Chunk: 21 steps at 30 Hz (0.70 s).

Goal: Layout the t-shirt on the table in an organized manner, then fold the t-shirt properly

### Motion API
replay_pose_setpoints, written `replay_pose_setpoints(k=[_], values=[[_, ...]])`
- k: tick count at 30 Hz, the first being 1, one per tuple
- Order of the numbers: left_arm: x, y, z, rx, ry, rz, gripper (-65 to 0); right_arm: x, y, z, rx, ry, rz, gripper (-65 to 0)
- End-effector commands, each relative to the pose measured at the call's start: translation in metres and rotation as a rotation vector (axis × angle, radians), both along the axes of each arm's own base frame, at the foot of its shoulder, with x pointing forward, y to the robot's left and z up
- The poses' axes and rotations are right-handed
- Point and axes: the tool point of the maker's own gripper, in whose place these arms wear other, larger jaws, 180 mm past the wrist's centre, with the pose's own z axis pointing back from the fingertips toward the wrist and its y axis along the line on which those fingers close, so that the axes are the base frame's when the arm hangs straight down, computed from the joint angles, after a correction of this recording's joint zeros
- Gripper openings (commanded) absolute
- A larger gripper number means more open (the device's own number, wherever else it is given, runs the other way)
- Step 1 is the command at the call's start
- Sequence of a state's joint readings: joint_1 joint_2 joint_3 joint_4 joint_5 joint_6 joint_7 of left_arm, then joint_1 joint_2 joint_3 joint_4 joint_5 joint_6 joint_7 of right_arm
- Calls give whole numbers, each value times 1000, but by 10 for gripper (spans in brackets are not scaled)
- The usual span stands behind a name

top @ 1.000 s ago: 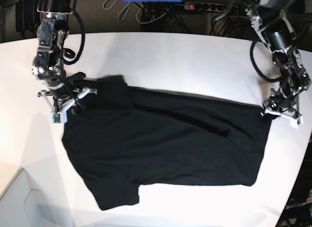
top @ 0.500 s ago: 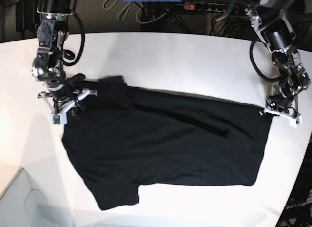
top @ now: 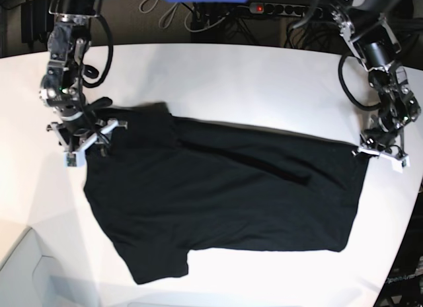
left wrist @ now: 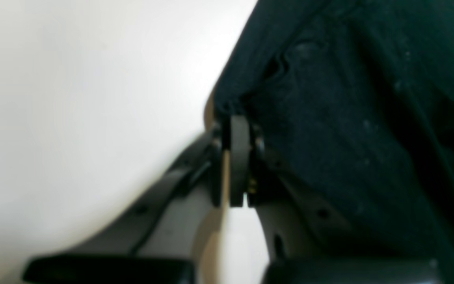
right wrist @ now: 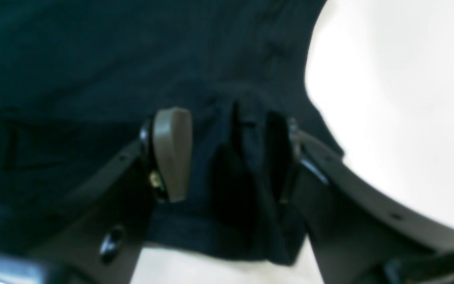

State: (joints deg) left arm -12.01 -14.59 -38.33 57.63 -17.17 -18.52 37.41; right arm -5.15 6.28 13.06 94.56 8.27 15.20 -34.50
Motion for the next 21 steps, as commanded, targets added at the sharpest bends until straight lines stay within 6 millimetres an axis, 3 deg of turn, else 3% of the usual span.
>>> replay_pose_setpoints(k=[1, 5, 14, 21], values=[[8, 9, 15, 21, -41, 2, -649, 4, -7, 19, -19, -63, -6, -322], [7, 9, 14, 21, -38, 2, -649, -14, -3, 23, -33, -63, 5, -323], [7, 8, 13, 20, -36, 1, -649, -41, 7, -2, -2, 12, 1, -325], [7, 8, 13, 20, -38, 1, -649, -51, 34, -13, 28, 42, 59, -326]])
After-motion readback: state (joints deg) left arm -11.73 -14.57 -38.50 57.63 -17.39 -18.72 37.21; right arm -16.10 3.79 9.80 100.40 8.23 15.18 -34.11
